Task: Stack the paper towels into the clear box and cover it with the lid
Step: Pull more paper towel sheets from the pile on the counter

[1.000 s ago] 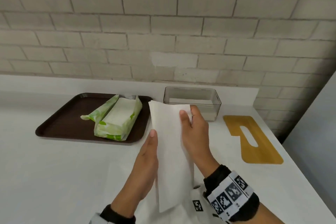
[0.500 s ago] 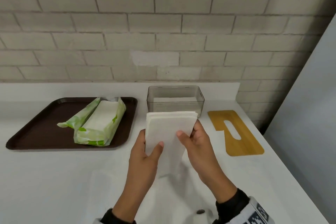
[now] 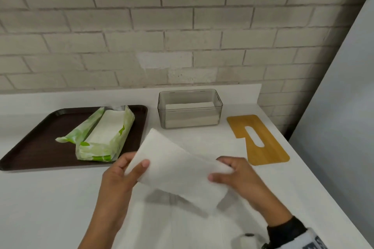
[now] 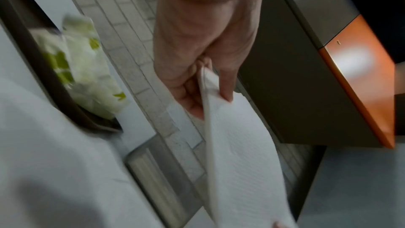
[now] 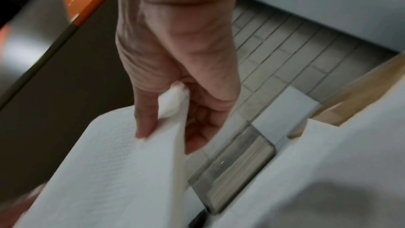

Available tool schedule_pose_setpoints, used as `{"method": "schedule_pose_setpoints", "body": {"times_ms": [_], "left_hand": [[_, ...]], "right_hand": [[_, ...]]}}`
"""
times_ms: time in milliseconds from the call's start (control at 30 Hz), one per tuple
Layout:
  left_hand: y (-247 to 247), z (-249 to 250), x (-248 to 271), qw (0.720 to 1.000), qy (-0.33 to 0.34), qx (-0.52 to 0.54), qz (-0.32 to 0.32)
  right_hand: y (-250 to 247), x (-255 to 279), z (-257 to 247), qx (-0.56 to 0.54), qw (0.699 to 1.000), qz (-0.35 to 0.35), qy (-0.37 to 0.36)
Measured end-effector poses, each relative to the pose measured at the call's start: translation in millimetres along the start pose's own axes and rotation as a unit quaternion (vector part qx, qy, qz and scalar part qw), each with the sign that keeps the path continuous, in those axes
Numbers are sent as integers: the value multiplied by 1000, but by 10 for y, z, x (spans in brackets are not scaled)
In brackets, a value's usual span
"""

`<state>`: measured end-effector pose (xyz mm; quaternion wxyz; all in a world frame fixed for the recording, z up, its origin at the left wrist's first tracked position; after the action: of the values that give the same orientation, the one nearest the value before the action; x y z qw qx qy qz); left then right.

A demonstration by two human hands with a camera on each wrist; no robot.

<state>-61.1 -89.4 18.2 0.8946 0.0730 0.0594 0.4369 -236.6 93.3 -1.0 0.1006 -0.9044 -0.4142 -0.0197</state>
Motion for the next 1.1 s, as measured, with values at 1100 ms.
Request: {"method": "schedule_pose_setpoints", "body": {"times_ms": [1100], "left_hand": [[87, -503, 403, 986, -74, -148, 33]], "right_hand": [[-133, 87, 510, 21, 995, 63, 69]]}}
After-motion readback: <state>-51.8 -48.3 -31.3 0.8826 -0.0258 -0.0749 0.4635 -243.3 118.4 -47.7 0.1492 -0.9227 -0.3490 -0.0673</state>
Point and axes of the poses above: each hand's wrist, its own x-axis away from the middle knuckle, its own y-axis out of the palm, z = x × y, the point moved 9 cm from there along -x, towards the middle knuckle
